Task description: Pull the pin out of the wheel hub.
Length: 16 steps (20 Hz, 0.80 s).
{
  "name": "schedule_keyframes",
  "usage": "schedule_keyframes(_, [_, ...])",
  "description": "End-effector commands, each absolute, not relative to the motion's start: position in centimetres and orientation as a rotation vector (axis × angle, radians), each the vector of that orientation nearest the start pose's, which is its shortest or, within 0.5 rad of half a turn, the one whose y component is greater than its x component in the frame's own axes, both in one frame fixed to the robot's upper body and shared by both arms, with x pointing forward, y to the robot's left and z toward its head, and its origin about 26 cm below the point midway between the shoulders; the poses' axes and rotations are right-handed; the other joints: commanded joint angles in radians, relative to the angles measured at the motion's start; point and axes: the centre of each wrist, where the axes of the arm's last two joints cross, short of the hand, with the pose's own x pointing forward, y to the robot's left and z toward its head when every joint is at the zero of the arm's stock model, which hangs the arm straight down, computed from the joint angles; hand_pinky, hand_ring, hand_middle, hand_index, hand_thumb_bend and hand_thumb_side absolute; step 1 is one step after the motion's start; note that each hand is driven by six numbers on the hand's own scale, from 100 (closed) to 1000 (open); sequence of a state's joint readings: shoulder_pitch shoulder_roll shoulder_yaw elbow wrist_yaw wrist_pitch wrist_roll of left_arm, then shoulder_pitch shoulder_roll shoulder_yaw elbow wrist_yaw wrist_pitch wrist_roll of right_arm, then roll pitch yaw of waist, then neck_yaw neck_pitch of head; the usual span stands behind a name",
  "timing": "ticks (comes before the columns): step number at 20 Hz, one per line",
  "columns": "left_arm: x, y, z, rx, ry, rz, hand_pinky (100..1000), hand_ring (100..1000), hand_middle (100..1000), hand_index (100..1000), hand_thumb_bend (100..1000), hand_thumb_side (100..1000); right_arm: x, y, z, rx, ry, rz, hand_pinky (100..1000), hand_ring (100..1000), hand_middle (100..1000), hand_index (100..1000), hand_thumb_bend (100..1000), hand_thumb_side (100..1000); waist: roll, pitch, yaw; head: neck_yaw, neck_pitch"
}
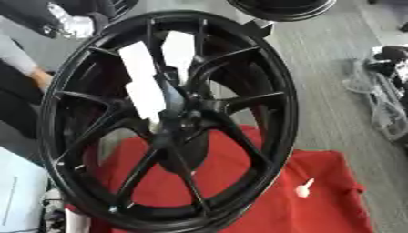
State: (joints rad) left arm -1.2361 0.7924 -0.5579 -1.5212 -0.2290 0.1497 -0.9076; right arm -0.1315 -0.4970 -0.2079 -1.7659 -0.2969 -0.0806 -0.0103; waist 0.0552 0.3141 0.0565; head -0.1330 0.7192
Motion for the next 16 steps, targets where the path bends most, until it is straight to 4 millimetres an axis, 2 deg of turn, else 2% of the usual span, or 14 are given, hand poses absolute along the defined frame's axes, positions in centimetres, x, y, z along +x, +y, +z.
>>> schedule_keyframes(1, [38.1, 19.0, 39.9, 0.536, -1.367, -1.900, 813, 821, 802, 863, 113, 778, 29.4, -38.3, 15.3, -0.272, -2.042, 0.137, 887, 691, 669, 729, 100, 519, -0.004, -0.033, 0.001, 0.003, 0.001])
schedule_keyframes(3, [38.4, 18.7, 39.7, 0.512, -1.355, -1.888, 817, 822, 802, 860, 178, 740, 29.5, -38.3, 15.3, -0.272, -2.040, 0.141, 887, 691, 669, 729, 100, 519, -0.004, -0.033, 0.001, 0.003, 0.002])
schedule_keyframes(5, [38.5, 18.5, 39.6, 0.507, -1.349, -1.878, 817, 818, 794, 849, 241, 666, 29.5, -38.3, 15.3, -0.272, -2.039, 0.142, 887, 691, 669, 729, 100, 520, -0.004, -0.033, 0.001, 0.004, 0.004])
schedule_keyframes(7, [38.5, 18.1, 39.6, 0.512, -1.343, -1.873, 814, 813, 789, 842, 253, 661, 29.5, -38.3, 15.3, -0.271, -2.040, 0.143, 886, 691, 670, 729, 100, 520, -0.004, -0.033, 0.000, 0.004, 0.005])
schedule_keyframes(12, [38.5, 17.6, 38.9, 0.525, -1.319, -1.889, 780, 768, 742, 808, 263, 735, 29.6, -38.2, 15.4, -0.266, -2.042, 0.144, 886, 692, 670, 729, 100, 522, -0.004, -0.031, -0.003, 0.005, 0.007])
schedule_keyframes(16, [36.8, 17.5, 38.8, 0.534, -1.318, -1.919, 745, 715, 676, 811, 264, 774, 29.6, -38.2, 15.4, -0.268, -2.042, 0.147, 886, 692, 670, 729, 100, 524, -0.002, -0.028, -0.004, -0.001, 0.009])
